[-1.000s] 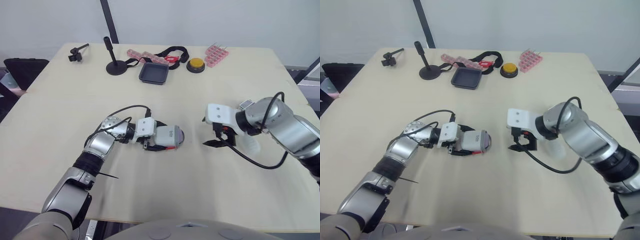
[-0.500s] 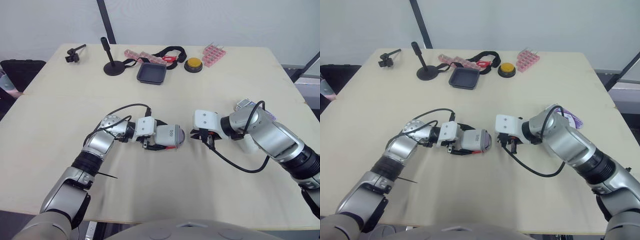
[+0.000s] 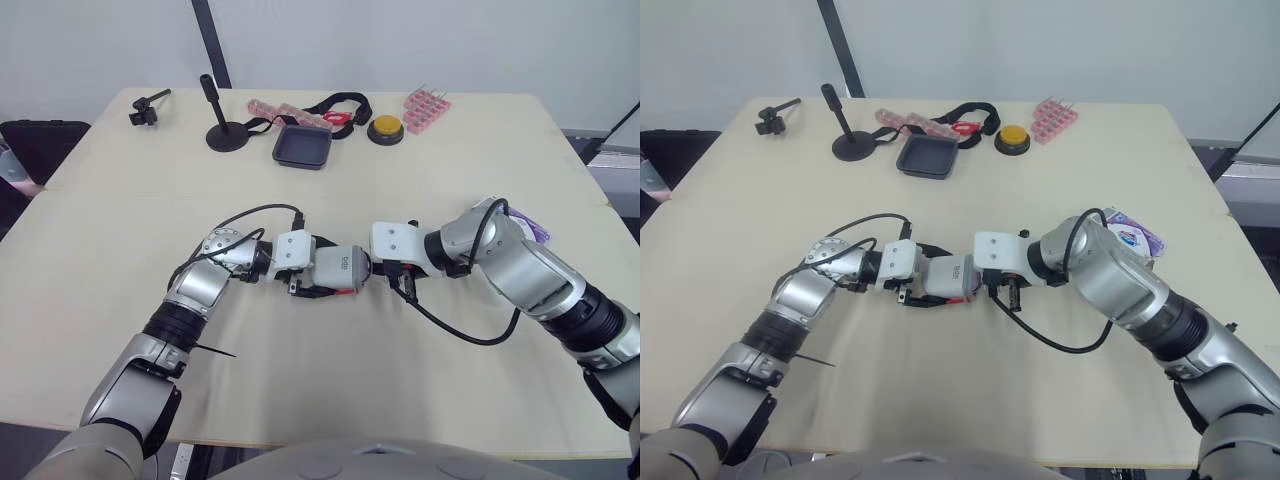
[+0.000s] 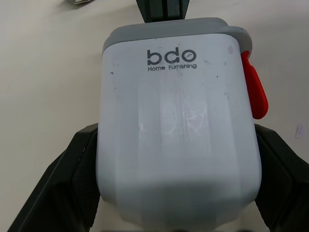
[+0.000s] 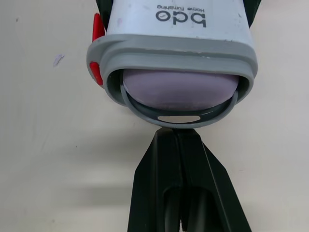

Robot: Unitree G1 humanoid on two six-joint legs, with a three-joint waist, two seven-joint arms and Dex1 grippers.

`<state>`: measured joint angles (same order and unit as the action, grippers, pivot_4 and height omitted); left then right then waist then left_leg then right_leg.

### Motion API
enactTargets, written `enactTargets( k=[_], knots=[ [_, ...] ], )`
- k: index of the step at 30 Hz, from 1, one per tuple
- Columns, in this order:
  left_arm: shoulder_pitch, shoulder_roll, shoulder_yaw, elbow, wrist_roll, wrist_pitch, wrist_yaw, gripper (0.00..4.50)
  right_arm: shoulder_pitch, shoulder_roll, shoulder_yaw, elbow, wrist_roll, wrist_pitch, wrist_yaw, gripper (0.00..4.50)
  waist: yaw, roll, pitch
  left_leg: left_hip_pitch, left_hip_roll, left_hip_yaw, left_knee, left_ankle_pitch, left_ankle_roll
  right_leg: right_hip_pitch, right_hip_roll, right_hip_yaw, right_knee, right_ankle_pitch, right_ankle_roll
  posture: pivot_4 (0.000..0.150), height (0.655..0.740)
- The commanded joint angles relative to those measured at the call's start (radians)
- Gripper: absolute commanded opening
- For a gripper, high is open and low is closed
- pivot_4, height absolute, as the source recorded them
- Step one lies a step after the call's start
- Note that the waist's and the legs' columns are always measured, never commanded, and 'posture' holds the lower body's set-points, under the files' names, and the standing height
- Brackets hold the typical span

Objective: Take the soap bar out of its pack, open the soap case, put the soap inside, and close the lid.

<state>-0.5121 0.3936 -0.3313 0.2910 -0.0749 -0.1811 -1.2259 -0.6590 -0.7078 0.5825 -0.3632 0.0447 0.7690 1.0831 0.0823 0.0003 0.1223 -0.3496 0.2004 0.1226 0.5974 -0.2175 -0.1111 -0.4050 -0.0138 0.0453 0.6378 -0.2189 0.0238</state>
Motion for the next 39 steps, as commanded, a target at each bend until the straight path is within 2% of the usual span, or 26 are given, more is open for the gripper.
enactTargets(
  k=[1, 6, 12, 16, 20, 23, 26, 31, 35, 37, 39],
  knots=[
    [0.001, -0.008, -0.005, -0.046, -0.013, -0.008, 0.003, 3.48, -0.012, -0.002, -0.032, -0.066, 0.011, -0.012, 0.006, 0.02, 0.0, 0.0, 0.0, 0.0, 0.0, 0.0, 0.0, 0.0, 0.0, 0.0, 0.0, 0.0, 0.0, 0.0, 0.0, 0.15, 0.74],
    [0.019, 0.011, 0.017, -0.08, -0.033, 0.009, 0.004, 3.48, 0.081, -0.092, -0.047, -0.034, -0.04, -0.093, -0.015, 0.02, 0.003, 0.0, 0.0, -0.001, 0.0, 0.0, 0.0, 0.0, 0.0, 0.0, 0.0, 0.0, -0.001, 0.0, 0.0, 0.15, 0.74],
    [0.045, 0.051, 0.048, -0.121, -0.058, 0.043, 0.006, 3.48, 0.176, -0.162, -0.142, -0.068, -0.037, -0.123, -0.052, 0.02, -0.004, 0.0, 0.0, 0.0, 0.0, 0.0, 0.0, 0.0, 0.0, 0.0, 0.0, 0.0, -0.001, 0.0, 0.0, 0.15, 0.74],
    [0.062, 0.069, 0.055, -0.124, -0.065, 0.041, 0.009, 3.48, 0.237, -0.208, -0.247, -0.092, -0.002, -0.11, -0.052, 1.16, -0.002, 0.0, 0.0, 0.0, 0.0, 0.0, -0.001, 0.0, 0.0, 0.0, 0.0, 0.0, -0.002, 0.0, 0.0, 0.15, 0.74],
    [0.075, 0.08, 0.062, -0.12, -0.068, 0.034, 0.01, 3.48, 0.241, -0.208, -0.366, -0.092, 0.08, -0.013, -0.05, 2.5, -0.003, 0.0, 0.0, 0.0, 0.0, 0.0, -0.001, 0.0, 0.0, 0.0, 0.0, 0.0, -0.002, 0.0, 0.0, 0.15, 0.74],
    [0.081, 0.081, 0.065, -0.126, -0.072, 0.035, 0.012, 3.48, 0.223, -0.151, -0.455, -0.1, 0.2, 0.147, -0.054, 3.59, -0.003, 0.0, 0.0, 0.0, 0.0, 0.0, -0.001, 0.0, 0.0, 0.0, 0.0, 0.0, -0.002, 0.0, 0.0, 0.15, 0.74],
    [0.084, 0.086, 0.071, -0.133, -0.077, 0.038, 0.01, 3.48, 0.222, -0.097, -0.556, -0.084, 0.335, 0.312, -0.053, 4.46, -0.001, 0.001, 0.0, 0.0, 0.0, 0.0, -0.001, 0.0, 0.0, 0.0, 0.0, 0.0, -0.002, 0.0, 0.0, 0.15, 0.74],
    [0.084, 0.097, 0.073, -0.133, -0.081, 0.039, 0.007, 3.48, 0.188, 0.014, -0.667, -0.019, 0.475, 0.597, -0.134, 4.46, 0.008, 0.001, 0.0, 0.0, 0.0, 0.0, 0.0, 0.0, 0.0, 0.0, 0.0, 0.0, -0.002, 0.0, 0.0, 0.15, 0.74],
    [0.078, 0.092, 0.067, -0.123, -0.074, 0.036, 0.014, 3.48, 0.174, 0.18, -0.779, -0.008, 0.586, 0.801, -0.18, 4.46, 0.01, 0.001, 0.001, 0.0, 0.0, 0.0, 0.0, 0.0, 0.0, 0.0, 0.0, 0.0, -0.001, 0.0, 0.0, 0.15, 0.74],
    [0.078, 0.091, 0.067, -0.126, -0.068, 0.034, 0.023, 3.48, 0.171, 0.302, -0.836, 0.075, 0.675, 0.84, -0.27, 4.46, 0.01, 0.001, 0.0, 0.0, 0.0, 0.0, -0.001, 0.0, 0.0, 0.0, 0.0, -0.001, -0.002, 0.0, 0.0, 0.15, 0.74],
    [0.081, 0.097, 0.071, -0.141, -0.072, 0.04, 0.025, 3.48, 0.193, 0.363, -0.836, 0.098, 0.736, 0.845, -0.349, 4.46, 0.012, 0.002, 0.0, 0.0, 0.0, 0.0, 0.0, 0.0, 0.0, 0.0, 0.0, -0.001, -0.001, 0.0, 0.0, 0.15, 0.74]
  ],
)
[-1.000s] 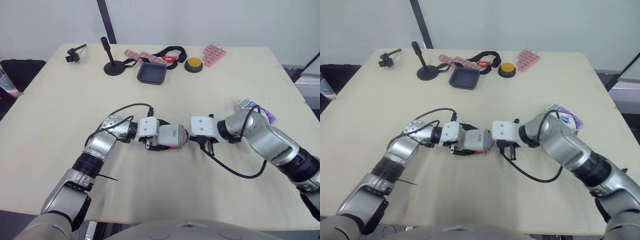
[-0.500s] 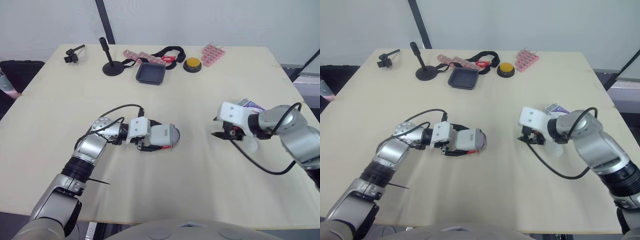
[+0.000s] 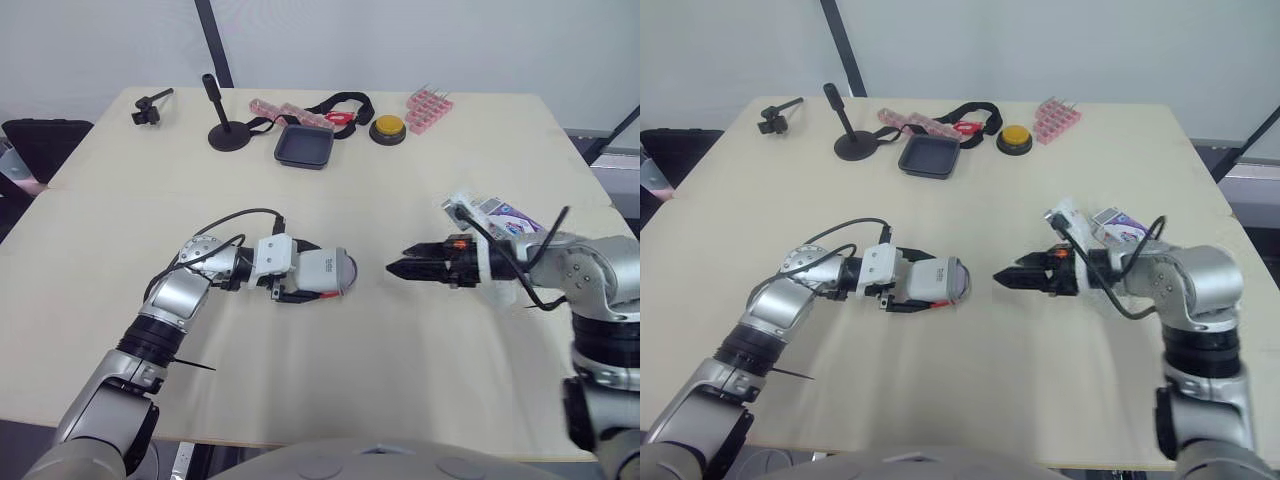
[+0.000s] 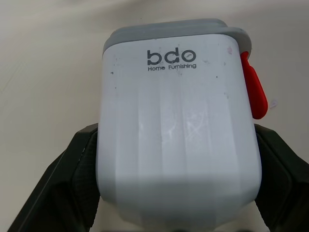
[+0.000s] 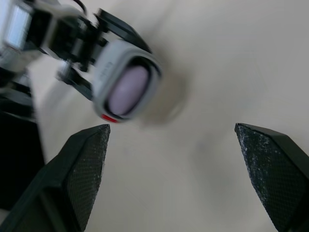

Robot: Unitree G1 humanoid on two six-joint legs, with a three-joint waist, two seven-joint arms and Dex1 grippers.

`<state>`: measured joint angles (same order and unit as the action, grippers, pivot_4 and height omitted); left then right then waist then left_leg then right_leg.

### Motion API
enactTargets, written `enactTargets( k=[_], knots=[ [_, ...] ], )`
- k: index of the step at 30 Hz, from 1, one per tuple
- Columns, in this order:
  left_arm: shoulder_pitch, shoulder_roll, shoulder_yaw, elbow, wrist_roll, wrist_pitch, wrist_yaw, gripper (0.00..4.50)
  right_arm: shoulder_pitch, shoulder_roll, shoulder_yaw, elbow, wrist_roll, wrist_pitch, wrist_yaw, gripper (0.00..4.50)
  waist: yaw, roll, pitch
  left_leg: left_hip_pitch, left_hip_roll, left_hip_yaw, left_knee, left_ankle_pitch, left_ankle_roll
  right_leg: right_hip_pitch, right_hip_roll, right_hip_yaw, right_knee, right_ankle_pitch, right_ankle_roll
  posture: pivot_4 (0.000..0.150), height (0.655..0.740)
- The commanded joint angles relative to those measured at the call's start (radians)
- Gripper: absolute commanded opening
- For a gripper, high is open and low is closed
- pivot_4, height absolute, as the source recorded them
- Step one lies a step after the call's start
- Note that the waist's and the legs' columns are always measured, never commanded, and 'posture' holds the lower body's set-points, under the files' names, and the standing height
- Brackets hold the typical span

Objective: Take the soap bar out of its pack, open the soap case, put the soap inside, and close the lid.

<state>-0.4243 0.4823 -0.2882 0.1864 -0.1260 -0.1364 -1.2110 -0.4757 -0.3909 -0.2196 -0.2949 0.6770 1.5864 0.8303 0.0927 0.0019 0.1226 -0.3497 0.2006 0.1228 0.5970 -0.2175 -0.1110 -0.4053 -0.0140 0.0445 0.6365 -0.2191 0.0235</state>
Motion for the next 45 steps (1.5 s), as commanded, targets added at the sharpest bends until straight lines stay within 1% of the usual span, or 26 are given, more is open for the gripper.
enactTargets(
  k=[1, 5, 8, 13, 22, 35, 43, 44, 45],
  knots=[
    [-0.006, 0.011, 0.03, -0.042, -0.024, -0.001, 0.009, 3.48, 0.02, 0.059, -0.032, 0.036, 0.142, 0.028, -0.134, 4.46, 0.004, 0.001, 0.0, 0.0, 0.0, 0.0, 0.0, 0.0, 0.0, 0.0, 0.0, 0.0, 0.0, 0.0, 0.0, 0.15, 0.74],
    [-0.003, 0.019, 0.036, -0.053, -0.031, 0.006, 0.012, 3.48, 0.029, 0.104, -0.052, 0.077, 0.319, 0.028, -0.289, 4.46, 0.014, 0.001, 0.001, 0.001, 0.0, 0.0, 0.0, 0.0, 0.0, 0.0, -0.001, -0.001, -0.001, 0.0, 0.0, 0.15, 0.74],
    [0.01, 0.021, 0.032, -0.072, -0.034, 0.016, 0.014, 3.48, 0.035, 0.135, -0.04, 0.085, 0.415, 0.028, -0.388, 4.46, 0.012, 0.001, 0.001, 0.001, 0.0, 0.0, -0.001, 0.0, 0.0, 0.0, -0.001, -0.001, -0.001, 0.0, 0.0, 0.15, 0.74],
    [0.022, 0.02, 0.028, -0.099, -0.036, 0.033, 0.018, 3.48, 0.039, 0.165, -0.022, 0.121, 0.516, 0.028, -0.518, 4.46, 0.009, 0.001, 0.001, 0.001, -0.001, 0.0, -0.004, 0.001, -0.002, 0.0, -0.001, -0.001, -0.002, 0.0, 0.0, 0.15, 0.74],
    [0.015, 0.017, 0.025, -0.128, -0.045, 0.052, 0.021, 3.48, 0.028, 0.204, 0.016, 0.155, 0.537, 0.028, -0.602, 4.46, 0.003, 0.001, 0.001, 0.0, -0.001, 0.0, -0.005, 0.001, -0.003, 0.0, -0.001, -0.001, -0.003, 0.0, 0.0, 0.15, 0.74],
    [0.006, 0.006, 0.008, -0.142, -0.045, 0.068, 0.018, 3.48, -0.008, 0.248, -0.023, 0.215, 0.584, 0.028, -0.651, 4.46, -0.008, 0.001, 0.001, 0.0, -0.001, 0.0, -0.006, 0.001, -0.003, 0.0, -0.001, -0.002, -0.004, 0.0, 0.0, 0.15, 0.74],
    [-0.007, 0.003, 0.008, -0.13, -0.044, 0.063, 0.017, 3.48, -0.011, 0.274, -0.034, 0.215, 0.6, 0.028, -0.667, 4.46, -0.009, 0.001, 0.001, -0.001, -0.001, 0.0, -0.006, 0.001, -0.003, 0.0, -0.001, -0.002, -0.005, 0.0, 0.0, 0.15, 0.74],
    [-0.006, 0.004, 0.009, -0.13, -0.044, 0.064, 0.017, 3.48, -0.009, 0.276, -0.035, 0.214, 0.603, 0.028, -0.67, 4.05, -0.009, 0.001, 0.001, -0.001, -0.001, 0.0, -0.006, 0.001, -0.003, 0.0, -0.001, -0.002, -0.005, 0.0, 0.0, 0.15, 0.74],
    [-0.005, 0.005, 0.009, -0.13, -0.043, 0.062, 0.018, 3.48, -0.007, 0.277, -0.035, 0.213, 0.604, 0.028, -0.674, 3.93, -0.009, 0.001, 0.001, -0.001, -0.001, 0.0, -0.006, 0.001, -0.003, 0.0, -0.001, -0.002, -0.005, 0.0, 0.0, 0.15, 0.74]
  ],
)
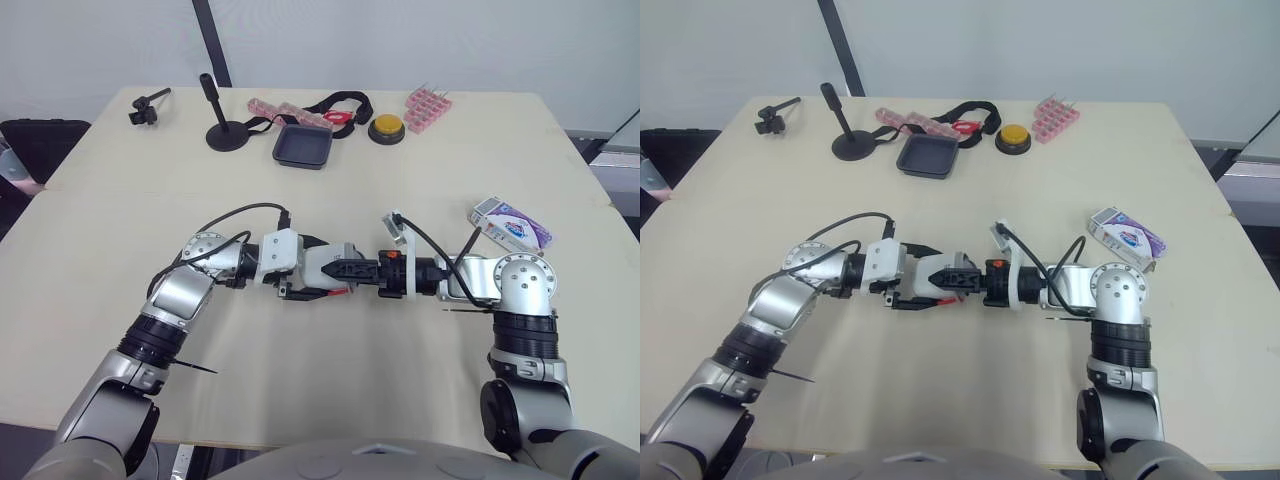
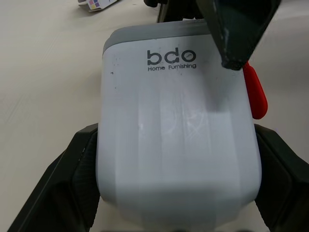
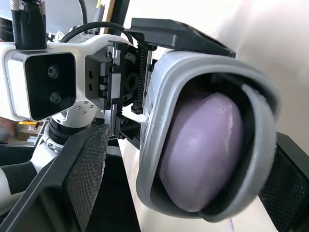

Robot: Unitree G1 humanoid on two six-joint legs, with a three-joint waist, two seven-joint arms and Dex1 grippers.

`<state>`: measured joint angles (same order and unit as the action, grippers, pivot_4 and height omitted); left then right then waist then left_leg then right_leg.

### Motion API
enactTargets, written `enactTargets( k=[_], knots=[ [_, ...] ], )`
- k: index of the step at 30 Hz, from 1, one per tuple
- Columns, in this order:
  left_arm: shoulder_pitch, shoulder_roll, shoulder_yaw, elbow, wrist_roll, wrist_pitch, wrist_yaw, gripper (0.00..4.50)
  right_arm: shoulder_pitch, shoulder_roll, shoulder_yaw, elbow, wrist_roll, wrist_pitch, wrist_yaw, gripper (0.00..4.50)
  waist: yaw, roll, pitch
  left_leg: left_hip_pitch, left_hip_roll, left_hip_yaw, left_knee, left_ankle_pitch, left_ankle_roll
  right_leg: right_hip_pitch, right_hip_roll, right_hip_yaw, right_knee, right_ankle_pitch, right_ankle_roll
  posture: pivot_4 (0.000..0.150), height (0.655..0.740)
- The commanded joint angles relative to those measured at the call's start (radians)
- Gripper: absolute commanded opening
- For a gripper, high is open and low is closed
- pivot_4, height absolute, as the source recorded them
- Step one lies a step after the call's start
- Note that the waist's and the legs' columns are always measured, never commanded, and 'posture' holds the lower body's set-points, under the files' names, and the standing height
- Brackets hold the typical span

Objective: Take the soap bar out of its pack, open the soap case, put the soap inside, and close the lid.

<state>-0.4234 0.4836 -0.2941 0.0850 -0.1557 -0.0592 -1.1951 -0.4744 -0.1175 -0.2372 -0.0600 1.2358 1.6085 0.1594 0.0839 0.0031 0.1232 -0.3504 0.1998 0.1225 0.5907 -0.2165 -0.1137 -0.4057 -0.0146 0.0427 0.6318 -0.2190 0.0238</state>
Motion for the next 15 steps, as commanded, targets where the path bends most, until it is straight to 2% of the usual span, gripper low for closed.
enactTargets(
  k=[1, 5, 12, 14, 15],
  knots=[
    [-0.006, 0.005, 0.015, -0.029, -0.014, -0.015, 0.002, 3.48, -0.008, 0.006, -0.019, -0.021, 0.045, 0.006, -0.007, 3.73, 0.0, 0.0, 0.0, 0.0, 0.0, 0.0, 0.0, 0.0, 0.0, 0.0, 0.0, 0.0, 0.0, 0.0, 0.0, 0.15, 0.74],
    [-0.003, 0.006, 0.015, -0.032, -0.015, -0.015, 0.004, 3.48, -0.008, 0.013, -0.02, -0.019, 0.052, 0.006, -0.015, 2.37, 0.0, 0.0, 0.0, 0.0, 0.0, 0.0, 0.0, 0.0, 0.0, 0.0, 0.0, 0.0, 0.0, 0.0, 0.0, 0.15, 0.74],
    [0.0, 0.012, 0.014, -0.033, -0.037, -0.006, -0.011, 3.48, 0.0, -0.001, 0.007, -0.026, 0.101, 0.006, -0.017, 2.25, 0.0, 0.0, 0.0, 0.0, 0.0, 0.0, 0.0, 0.0, 0.0, 0.0, 0.0, 0.0, 0.0, 0.0, 0.0, 0.15, 0.74],
    [0.0, 0.02, 0.009, -0.028, -0.036, 0.004, -0.023, 4.49, 0.001, -0.008, 0.012, -0.027, 0.112, 0.006, -0.018, 2.25, -0.001, 0.0, 0.0, 0.0, 0.0, 0.0, 0.0, 0.0, 0.0, 0.0, 0.0, 0.0, 0.0, 0.0, 0.0, 0.15, 0.74],
    [-0.001, 0.025, 0.006, -0.026, -0.043, 0.015, -0.04, 4.49, 0.001, -0.011, 0.014, -0.027, 0.116, 0.006, -0.021, 2.25, -0.002, 0.0, 0.0, 0.0, 0.0, 0.0, 0.0, 0.0, 0.0, 0.0, 0.0, 0.0, 0.0, 0.0, 0.0, 0.15, 0.74]
  ],
)
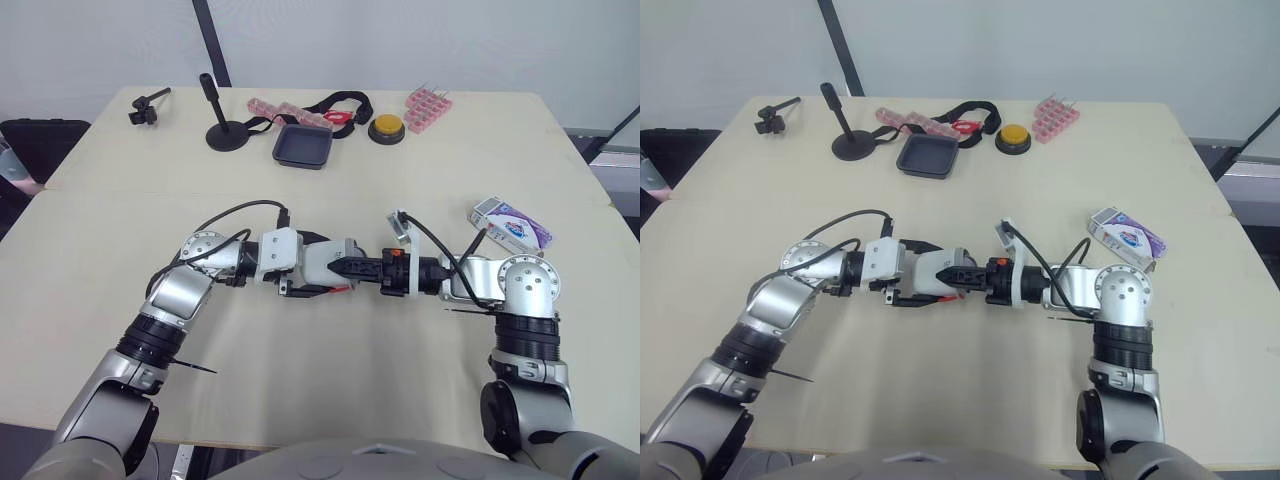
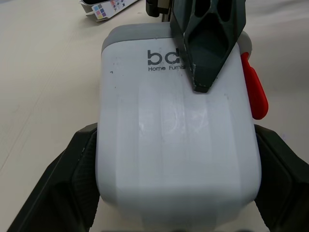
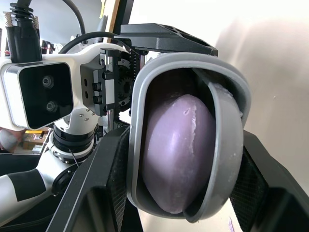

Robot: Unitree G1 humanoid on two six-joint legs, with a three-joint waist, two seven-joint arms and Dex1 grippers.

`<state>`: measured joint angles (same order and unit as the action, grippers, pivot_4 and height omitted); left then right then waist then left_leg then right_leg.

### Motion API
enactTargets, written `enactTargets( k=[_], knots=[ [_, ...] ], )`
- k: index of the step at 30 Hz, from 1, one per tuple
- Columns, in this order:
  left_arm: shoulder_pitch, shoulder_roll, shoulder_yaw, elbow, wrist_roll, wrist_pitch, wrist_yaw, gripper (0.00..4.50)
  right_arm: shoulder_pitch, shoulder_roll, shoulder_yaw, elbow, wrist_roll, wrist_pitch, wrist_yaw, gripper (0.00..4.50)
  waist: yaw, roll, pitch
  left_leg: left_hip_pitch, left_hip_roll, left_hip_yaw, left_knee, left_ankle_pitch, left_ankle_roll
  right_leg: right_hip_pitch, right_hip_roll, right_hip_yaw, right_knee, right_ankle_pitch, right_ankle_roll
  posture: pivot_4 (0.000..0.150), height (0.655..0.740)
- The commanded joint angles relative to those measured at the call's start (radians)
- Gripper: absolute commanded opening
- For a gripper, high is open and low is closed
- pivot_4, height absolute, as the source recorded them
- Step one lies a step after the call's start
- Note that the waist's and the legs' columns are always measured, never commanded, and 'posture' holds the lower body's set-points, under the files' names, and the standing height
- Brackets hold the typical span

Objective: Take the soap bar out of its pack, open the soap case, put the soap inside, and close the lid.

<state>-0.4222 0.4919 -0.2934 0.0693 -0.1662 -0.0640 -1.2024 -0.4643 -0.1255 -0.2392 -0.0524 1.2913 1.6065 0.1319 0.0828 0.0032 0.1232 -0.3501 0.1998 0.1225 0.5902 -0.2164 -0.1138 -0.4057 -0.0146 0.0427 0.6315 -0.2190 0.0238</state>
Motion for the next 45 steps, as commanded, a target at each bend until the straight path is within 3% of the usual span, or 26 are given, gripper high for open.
enactTargets(
  k=[1, 9, 17, 20, 23, 30, 36, 45],
  knots=[
    [0.0, 0.031, -0.003, -0.011, -0.025, 0.034, -0.05, 4.49, -0.009, -0.004, 0.017, -0.034, 0.064, 0.008, 0.004, 2.25, -0.002, 0.0, 0.0, 0.0, 0.0, 0.0, 0.0, 0.0, 0.0, 0.0, 0.0, 0.0, 0.0, 0.0, 0.0, 0.15, 0.74],
    [0.02, 0.068, 0.024, -0.007, -0.027, 0.026, -0.06, 4.49, -0.024, -0.04, 0.013, -0.034, 0.055, 0.0, -0.004, 2.25, 0.001, 0.0, 0.0, 0.0, 0.0, 0.0, -0.001, 0.0, 0.0, 0.0, 0.0, 0.0, -0.001, 0.0, 0.0, 0.15, 0.74],
    [0.095, 0.249, 0.07, -0.107, -0.116, 0.23, -0.158, 4.49, -0.19, -0.291, 0.111, -0.129, -0.067, -0.02, 0.091, 2.25, -0.004, 0.002, 0.002, 0.001, 0.0, 0.0, -0.002, 0.0, -0.002, 0.0, 0.001, 0.0, -0.001, 0.0, 0.0, 0.15, 0.74],
    [0.066, 0.203, 0.107, -0.081, -0.138, 0.253, -0.093, 4.49, -0.303, -0.42, 0.236, -0.199, -0.144, -0.011, 0.148, 2.25, 0.004, 0.003, 0.003, 0.002, -0.001, 0.0, -0.004, 0.0, -0.003, 0.0, 0.0, 0.0, -0.001, 0.0, 0.0, 0.15, 0.74],
    [0.019, 0.137, 0.119, -0.09, -0.168, 0.288, -0.055, 4.49, -0.428, -0.587, 0.472, -0.36, -0.238, -0.03, 0.24, 2.25, 0.016, 0.003, 0.003, 0.001, -0.001, 0.0, -0.004, 0.001, -0.003, 0.001, 0.0, -0.001, -0.002, 0.0, 0.0, 0.15, 0.74],
    [-0.052, 0.025, 0.075, -0.082, -0.145, 0.281, -0.007, 4.49, -0.609, -0.868, 0.92, -0.537, -0.595, -0.311, 0.545, 2.25, 0.024, -0.001, 0.003, 0.001, 0.0, -0.001, -0.003, 0.0, -0.003, 0.004, 0.002, 0.0, -0.005, 0.0, 0.001, 0.15, 0.74],
    [-0.088, -0.089, 0.014, -0.032, -0.096, 0.21, 0.024, 4.49, -0.576, -0.84, 0.946, -0.509, -0.68, -0.375, 0.653, 2.25, 0.022, -0.002, 0.004, 0.0, 0.001, -0.001, 0.0, 0.0, -0.003, 0.004, 0.002, 0.0, -0.003, 0.0, 0.001, 0.15, 0.74],
    [-0.123, -0.179, -0.039, 0.0, -0.072, 0.191, 0.025, 4.49, -0.563, -0.81, 0.974, -0.494, -0.798, -0.406, 0.725, 2.25, 0.023, -0.002, 0.004, 0.001, 0.001, -0.001, 0.002, 0.001, -0.002, 0.004, 0.001, 0.0, 0.001, 0.0, 0.0, 0.15, 0.74]
  ],
)
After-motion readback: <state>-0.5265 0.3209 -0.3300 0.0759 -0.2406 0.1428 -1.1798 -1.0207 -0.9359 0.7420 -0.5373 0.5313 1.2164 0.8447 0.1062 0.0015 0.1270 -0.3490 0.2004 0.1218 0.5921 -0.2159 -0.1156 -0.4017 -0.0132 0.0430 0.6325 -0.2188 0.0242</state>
